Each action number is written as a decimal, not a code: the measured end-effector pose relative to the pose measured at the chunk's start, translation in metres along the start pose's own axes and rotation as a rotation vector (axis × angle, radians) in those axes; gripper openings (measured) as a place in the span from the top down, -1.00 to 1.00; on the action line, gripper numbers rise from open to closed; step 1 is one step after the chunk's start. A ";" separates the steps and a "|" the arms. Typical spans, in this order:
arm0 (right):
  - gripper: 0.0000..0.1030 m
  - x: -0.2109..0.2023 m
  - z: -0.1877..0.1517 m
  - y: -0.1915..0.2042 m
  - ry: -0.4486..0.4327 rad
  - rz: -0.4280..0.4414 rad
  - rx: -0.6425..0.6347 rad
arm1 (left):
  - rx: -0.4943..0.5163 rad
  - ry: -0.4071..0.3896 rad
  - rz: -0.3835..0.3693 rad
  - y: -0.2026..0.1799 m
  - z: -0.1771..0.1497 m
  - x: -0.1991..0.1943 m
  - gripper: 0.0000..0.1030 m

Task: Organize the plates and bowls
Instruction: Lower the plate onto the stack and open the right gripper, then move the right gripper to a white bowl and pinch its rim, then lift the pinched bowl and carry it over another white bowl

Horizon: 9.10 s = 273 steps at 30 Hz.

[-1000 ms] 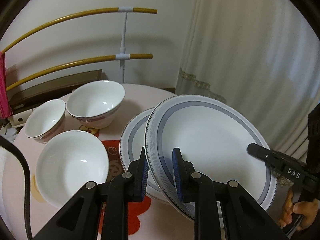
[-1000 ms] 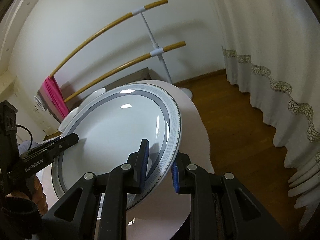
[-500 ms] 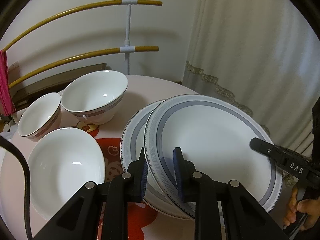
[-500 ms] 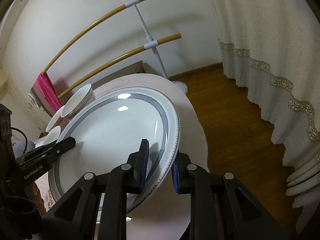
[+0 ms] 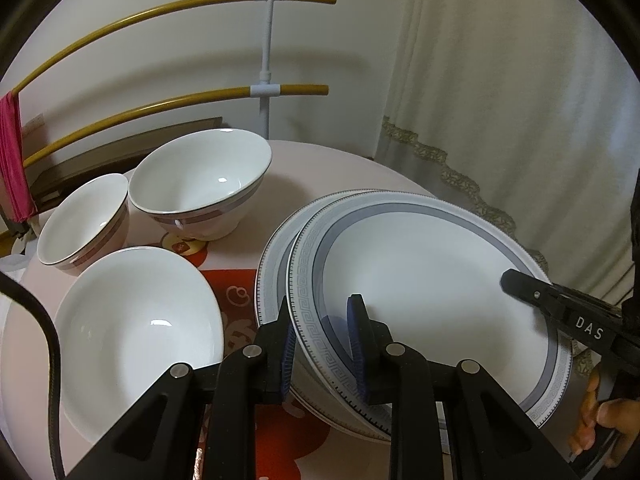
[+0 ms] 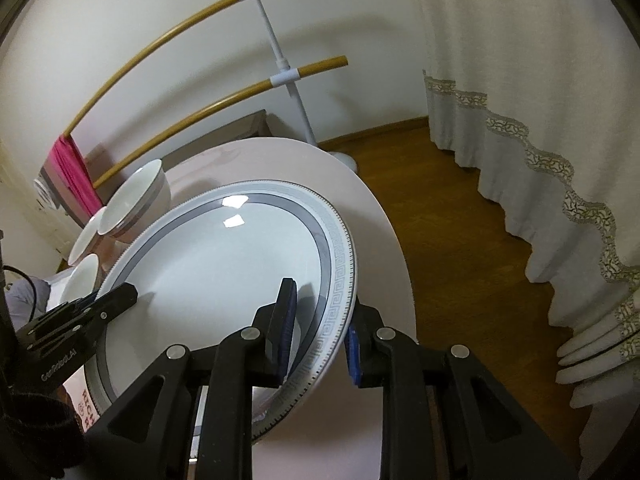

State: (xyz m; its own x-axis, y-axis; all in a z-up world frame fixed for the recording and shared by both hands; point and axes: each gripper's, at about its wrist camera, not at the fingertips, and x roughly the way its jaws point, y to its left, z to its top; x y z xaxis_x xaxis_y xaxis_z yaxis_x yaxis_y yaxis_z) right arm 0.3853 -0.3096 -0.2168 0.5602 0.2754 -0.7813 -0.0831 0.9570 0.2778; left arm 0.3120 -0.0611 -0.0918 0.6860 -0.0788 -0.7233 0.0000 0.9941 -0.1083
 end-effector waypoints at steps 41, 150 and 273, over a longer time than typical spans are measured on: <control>-0.06 0.012 0.010 0.010 0.076 -0.201 0.051 | -0.017 0.005 0.010 0.004 0.001 0.001 0.58; -0.61 -0.104 -0.021 0.141 -0.140 0.031 -0.058 | -0.098 -0.297 0.018 0.092 -0.061 -0.196 -0.71; 0.79 0.121 0.108 0.216 0.110 -0.033 -0.330 | -0.131 0.057 0.035 0.131 0.155 0.099 0.83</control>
State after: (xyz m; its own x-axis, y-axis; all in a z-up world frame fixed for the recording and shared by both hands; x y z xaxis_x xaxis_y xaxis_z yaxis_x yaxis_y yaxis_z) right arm 0.5239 -0.0796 -0.1913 0.4761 0.2348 -0.8475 -0.3384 0.9384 0.0698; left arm 0.4925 0.0730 -0.0722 0.6415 -0.0517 -0.7654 -0.1208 0.9785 -0.1674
